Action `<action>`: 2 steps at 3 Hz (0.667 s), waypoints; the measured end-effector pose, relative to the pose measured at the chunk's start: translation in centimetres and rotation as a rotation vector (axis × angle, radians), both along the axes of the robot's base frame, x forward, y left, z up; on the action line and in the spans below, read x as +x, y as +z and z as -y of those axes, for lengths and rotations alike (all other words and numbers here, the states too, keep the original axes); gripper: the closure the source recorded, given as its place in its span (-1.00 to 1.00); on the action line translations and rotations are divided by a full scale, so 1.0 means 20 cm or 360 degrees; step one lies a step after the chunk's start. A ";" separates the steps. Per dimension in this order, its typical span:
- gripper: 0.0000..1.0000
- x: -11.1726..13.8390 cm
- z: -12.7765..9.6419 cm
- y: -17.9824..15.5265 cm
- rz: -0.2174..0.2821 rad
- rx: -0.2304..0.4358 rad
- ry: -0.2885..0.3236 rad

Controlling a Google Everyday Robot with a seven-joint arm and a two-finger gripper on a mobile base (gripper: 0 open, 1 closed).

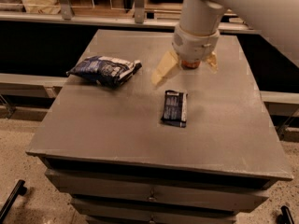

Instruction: Pick rxbar blueberry

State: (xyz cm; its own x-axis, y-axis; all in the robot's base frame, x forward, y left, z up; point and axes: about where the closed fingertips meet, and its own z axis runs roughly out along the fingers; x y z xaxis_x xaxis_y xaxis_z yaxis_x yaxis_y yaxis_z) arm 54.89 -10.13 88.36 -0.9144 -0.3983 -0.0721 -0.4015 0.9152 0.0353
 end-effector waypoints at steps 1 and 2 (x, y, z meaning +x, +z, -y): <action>-1.00 0.07 -0.06 -0.03 -0.0048 -0.0024 -0.0258; -1.00 0.09 -0.08 -0.03 -0.0028 0.0006 -0.0402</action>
Offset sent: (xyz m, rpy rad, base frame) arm 0.0108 0.0088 -0.0040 -0.0061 0.0219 -0.1101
